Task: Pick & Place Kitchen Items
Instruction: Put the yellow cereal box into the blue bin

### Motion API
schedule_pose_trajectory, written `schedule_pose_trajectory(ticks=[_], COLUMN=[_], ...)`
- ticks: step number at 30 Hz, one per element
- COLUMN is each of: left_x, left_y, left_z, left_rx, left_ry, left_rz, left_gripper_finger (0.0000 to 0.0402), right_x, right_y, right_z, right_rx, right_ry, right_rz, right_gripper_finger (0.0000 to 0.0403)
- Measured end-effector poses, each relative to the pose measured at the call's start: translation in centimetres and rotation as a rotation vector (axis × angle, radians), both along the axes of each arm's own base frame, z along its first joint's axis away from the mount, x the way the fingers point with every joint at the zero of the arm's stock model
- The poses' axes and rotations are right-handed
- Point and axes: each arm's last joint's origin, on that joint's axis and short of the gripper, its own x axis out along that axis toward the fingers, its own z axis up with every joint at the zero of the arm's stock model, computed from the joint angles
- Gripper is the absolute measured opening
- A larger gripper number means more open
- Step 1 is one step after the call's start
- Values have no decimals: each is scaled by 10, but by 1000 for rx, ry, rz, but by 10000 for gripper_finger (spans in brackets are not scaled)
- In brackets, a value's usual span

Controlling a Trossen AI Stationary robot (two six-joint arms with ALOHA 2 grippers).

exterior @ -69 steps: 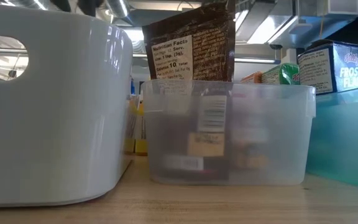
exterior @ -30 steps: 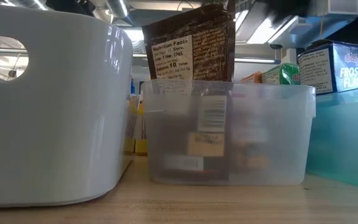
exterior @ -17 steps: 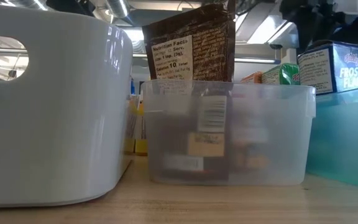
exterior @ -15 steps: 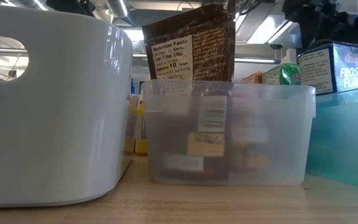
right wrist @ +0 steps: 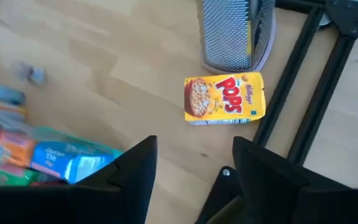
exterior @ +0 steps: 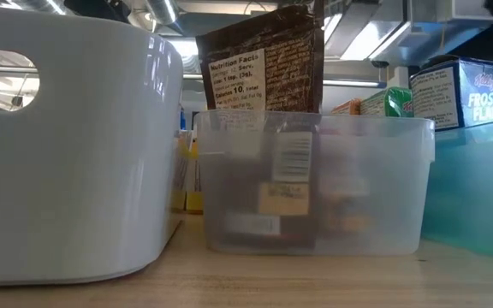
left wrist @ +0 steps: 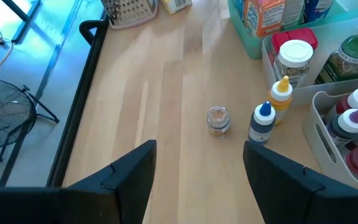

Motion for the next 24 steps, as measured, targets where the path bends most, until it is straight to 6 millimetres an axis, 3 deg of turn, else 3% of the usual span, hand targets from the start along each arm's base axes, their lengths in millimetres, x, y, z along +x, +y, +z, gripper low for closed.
schedule_pose_trajectory(ticks=[4, 16, 24], left_x=[2, 4, 4], left_y=[0, -1, -1], left_z=[3, 5, 5], left_rx=[8, -32, -43], left_ry=[-38, -77, -77], left_rz=[0, -53, -50], left_gripper_finger=[234, 234, 234], right_x=[-6, 25, 10], right_y=[2, -18, -16], right_z=[-3, -1, 48], right_rx=[-11, -118, -211], right_ry=[-26, 214, 105], right_rz=[-12, -90, -211], right_gripper_finger=[213, 213, 213])
